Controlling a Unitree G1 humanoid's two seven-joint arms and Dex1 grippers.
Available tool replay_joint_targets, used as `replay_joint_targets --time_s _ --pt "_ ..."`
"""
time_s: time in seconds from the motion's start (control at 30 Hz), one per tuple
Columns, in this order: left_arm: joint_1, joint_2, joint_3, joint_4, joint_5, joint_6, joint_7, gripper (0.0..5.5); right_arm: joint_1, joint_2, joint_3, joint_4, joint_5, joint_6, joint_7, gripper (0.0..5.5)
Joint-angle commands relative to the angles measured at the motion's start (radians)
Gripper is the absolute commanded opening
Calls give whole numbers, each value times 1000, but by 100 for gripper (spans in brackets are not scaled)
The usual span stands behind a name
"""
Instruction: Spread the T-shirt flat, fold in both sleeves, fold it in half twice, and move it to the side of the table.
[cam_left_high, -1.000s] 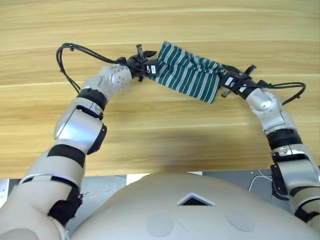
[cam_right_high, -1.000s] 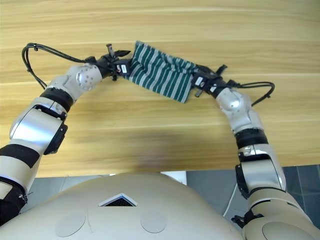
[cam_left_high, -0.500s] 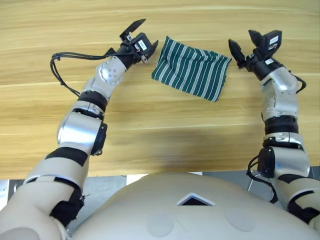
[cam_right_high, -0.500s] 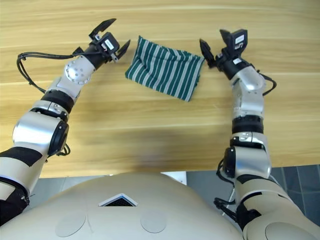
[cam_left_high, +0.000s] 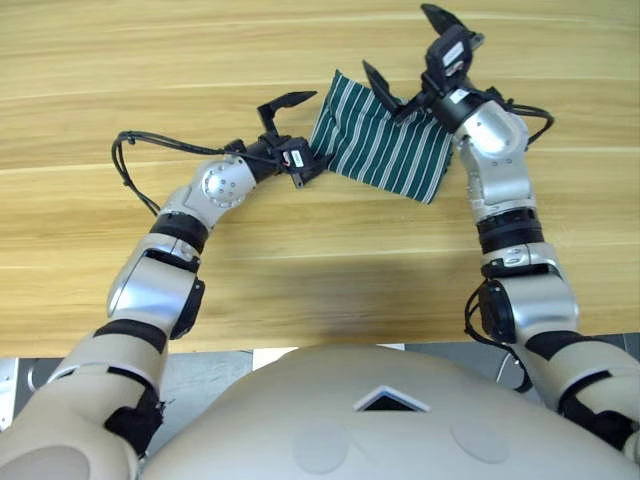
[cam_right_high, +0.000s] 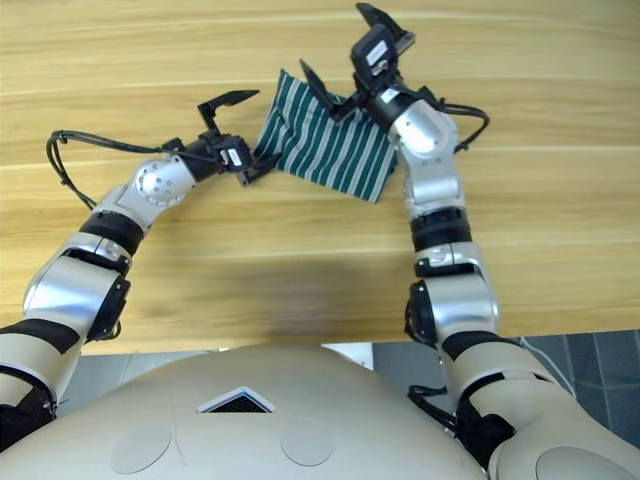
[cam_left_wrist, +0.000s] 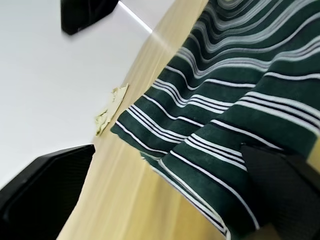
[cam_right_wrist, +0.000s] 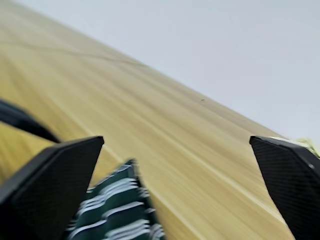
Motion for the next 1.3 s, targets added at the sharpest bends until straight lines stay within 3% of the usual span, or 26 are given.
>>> replay_joint_targets --time_s 0.03,0.17,0.43,0.93,1.3 --pt "29 54 -72 -4 118 82 32 539 -100 25 76 143 -127 -40 -83 540" --pt "82 80 -103 -65 120 67 12 539 -202 48 138 342 -230 -68 -154 540" --pt "109 80 -127 -84 116 92 20 539 -345 48 132 614 -268 -53 -240 540" --pt "99 79 -169 -9 142 145 110 539 -350 -9 72 735 -273 57 -324 540" --pt "89 83 -134 47 76 114 106 539 -380 -50 -132 718 -133 -71 -419 540"
